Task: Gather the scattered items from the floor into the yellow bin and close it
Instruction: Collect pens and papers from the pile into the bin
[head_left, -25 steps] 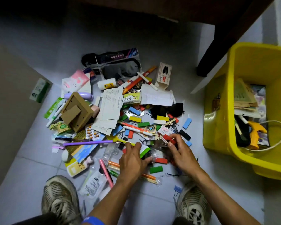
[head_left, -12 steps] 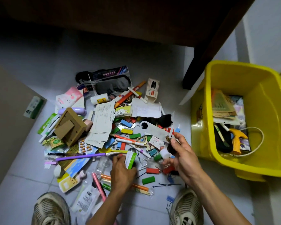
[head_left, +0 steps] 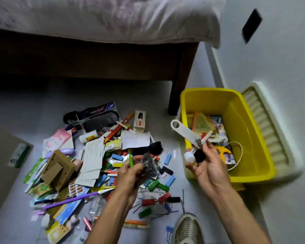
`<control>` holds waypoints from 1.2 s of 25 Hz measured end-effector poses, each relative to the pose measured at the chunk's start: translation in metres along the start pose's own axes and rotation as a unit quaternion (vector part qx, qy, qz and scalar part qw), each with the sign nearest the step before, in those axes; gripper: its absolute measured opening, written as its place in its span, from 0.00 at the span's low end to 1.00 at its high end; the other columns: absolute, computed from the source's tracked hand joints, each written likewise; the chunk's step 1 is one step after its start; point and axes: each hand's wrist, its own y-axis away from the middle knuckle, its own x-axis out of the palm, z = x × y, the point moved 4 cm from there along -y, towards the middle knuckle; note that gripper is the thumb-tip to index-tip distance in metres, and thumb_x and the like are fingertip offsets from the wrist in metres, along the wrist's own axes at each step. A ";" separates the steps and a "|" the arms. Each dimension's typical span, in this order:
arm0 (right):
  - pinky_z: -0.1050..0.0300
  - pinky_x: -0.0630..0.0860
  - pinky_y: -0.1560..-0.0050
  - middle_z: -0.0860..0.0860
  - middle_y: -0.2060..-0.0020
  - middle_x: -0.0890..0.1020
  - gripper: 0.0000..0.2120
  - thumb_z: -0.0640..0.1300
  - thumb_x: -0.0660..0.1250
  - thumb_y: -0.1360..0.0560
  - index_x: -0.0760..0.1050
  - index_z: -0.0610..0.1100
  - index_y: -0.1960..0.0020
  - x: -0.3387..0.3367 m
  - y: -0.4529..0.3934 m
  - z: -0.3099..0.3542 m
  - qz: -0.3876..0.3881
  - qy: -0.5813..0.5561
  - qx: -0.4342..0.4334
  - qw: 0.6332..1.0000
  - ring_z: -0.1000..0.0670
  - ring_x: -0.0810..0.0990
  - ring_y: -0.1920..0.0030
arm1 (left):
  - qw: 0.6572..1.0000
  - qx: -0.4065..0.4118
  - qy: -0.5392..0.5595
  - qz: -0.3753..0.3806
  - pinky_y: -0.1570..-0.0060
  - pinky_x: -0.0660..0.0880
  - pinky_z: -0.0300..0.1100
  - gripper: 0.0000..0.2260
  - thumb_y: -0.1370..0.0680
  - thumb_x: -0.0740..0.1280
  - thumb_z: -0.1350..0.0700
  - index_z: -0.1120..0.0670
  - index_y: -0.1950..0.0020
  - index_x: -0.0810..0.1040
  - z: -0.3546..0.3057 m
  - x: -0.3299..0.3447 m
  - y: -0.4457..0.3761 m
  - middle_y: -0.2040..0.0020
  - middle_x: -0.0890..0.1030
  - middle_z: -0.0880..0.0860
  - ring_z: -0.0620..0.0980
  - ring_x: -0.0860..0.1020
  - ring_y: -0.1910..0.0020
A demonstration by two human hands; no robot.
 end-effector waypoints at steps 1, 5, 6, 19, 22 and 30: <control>0.54 0.77 0.72 0.46 0.47 0.82 0.10 0.43 0.59 0.18 0.75 0.51 0.41 -0.014 -0.002 0.019 -0.041 0.013 -0.032 0.999 0.49 0.83 0.58 | 0.999 0.008 -0.015 0.042 0.63 0.81 0.48 0.07 0.26 0.67 0.67 0.58 0.51 0.82 -0.009 0.035 0.003 0.54 0.85 0.62 0.60 0.85 0.56; 0.50 0.80 0.64 0.46 0.39 0.79 0.10 0.43 0.60 0.18 0.73 0.51 0.38 -0.041 -0.017 0.074 -0.105 0.085 -0.109 0.985 0.47 0.80 0.46 | 0.987 0.012 -0.104 0.120 0.52 0.80 0.52 0.09 0.25 0.70 0.63 0.58 0.46 0.79 -0.016 0.163 0.007 0.51 0.83 0.62 0.59 0.82 0.52; 0.48 0.80 0.57 0.47 0.38 0.79 0.12 0.45 0.59 0.18 0.73 0.51 0.36 -0.039 -0.022 0.080 -0.088 0.101 -0.110 0.985 0.48 0.79 0.44 | 0.985 0.001 -0.123 0.119 0.50 0.79 0.50 0.10 0.24 0.70 0.60 0.56 0.44 0.78 -0.014 0.180 0.006 0.48 0.82 0.59 0.57 0.81 0.50; 0.64 0.73 0.41 0.58 0.41 0.78 0.13 0.48 0.59 0.18 0.74 0.55 0.35 0.082 0.005 -0.073 0.221 0.405 -0.032 0.887 0.60 0.77 0.41 | 0.983 0.088 -0.131 -0.095 0.35 0.73 0.49 0.15 0.19 0.63 0.53 0.51 0.32 0.75 -0.019 0.002 -0.009 0.37 0.79 0.50 0.48 0.77 0.38; 0.55 0.77 0.44 0.54 0.44 0.81 0.10 0.44 0.63 0.19 0.77 0.55 0.42 0.108 -0.001 -0.121 0.255 0.460 0.003 0.850 0.54 0.80 0.44 | 0.966 0.103 -0.182 -0.149 0.41 0.74 0.43 0.14 0.20 0.65 0.56 0.52 0.35 0.77 -0.035 -0.059 -0.022 0.40 0.80 0.49 0.48 0.78 0.41; 0.48 0.79 0.57 0.45 0.59 0.83 0.03 0.44 0.70 0.27 0.76 0.48 0.55 0.164 -0.062 -0.275 0.215 0.592 0.106 0.770 0.43 0.82 0.60 | 0.862 0.158 -0.378 -0.299 0.41 0.74 0.50 0.16 0.26 0.66 0.62 0.54 0.38 0.78 -0.064 -0.221 -0.069 0.40 0.78 0.53 0.55 0.76 0.40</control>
